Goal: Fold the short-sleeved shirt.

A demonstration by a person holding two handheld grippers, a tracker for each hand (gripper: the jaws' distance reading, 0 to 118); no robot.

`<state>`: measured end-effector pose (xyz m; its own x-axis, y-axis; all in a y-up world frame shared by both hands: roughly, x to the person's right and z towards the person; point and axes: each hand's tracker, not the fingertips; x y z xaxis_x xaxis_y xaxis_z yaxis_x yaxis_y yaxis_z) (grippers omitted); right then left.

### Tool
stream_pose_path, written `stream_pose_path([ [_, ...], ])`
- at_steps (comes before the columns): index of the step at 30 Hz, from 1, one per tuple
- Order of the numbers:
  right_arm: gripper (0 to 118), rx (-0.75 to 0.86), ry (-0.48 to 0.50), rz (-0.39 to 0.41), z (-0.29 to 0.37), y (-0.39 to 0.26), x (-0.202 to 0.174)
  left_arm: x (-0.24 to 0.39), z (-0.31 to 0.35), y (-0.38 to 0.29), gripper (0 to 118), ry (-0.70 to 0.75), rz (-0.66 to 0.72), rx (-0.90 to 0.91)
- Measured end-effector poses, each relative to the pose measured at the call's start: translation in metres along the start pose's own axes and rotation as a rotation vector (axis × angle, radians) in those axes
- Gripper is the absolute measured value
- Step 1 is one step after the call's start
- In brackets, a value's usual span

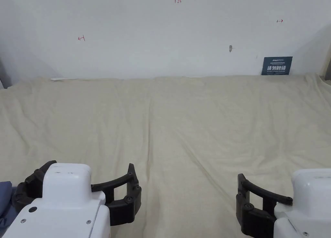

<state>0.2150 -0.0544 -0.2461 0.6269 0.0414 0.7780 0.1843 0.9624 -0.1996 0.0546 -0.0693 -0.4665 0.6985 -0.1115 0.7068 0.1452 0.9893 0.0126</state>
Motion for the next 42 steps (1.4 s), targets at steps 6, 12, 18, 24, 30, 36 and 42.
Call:
stream_pose_path([
  [6,100,0.013,-0.015,0.0,-0.0017,-0.0015,0.0007,0.001,-0.0006,-0.0015,118,-0.004,0.003,-0.005],
  [12,100,0.019,-0.026,0.015,-0.0039,-0.001,0.0012,0.0031,-0.0002,-0.0023,118,-0.005,-0.008,-0.005],
  [18,100,0.006,-0.031,0.006,-0.0058,-0.0012,0.0028,0.0033,-0.0001,-0.0025,118,-0.008,-0.008,-0.008],
  [24,100,0.012,-0.039,0.023,-0.0058,-0.0018,0.0016,0.0037,-0.0003,-0.0031,118,-0.01,-0.007,-0.012],
  [30,100,0.01,-0.021,0.055,-0.0046,-0.0026,-0.0011,0.0043,-0.0003,-0.0043,118,-0.011,-0.012,-0.017],
  [36,100,-0.01,-0.012,0.069,-0.0035,-0.0028,-0.0054,0.0037,-0.0002,-0.0044,118,-0.009,-0.008,-0.02],
  [42,100,-0.057,0.028,0.065,-0.004,-0.0017,-0.0056,0.0037,-0.0004,-0.0043,118,-0.011,-0.008,-0.023],
])
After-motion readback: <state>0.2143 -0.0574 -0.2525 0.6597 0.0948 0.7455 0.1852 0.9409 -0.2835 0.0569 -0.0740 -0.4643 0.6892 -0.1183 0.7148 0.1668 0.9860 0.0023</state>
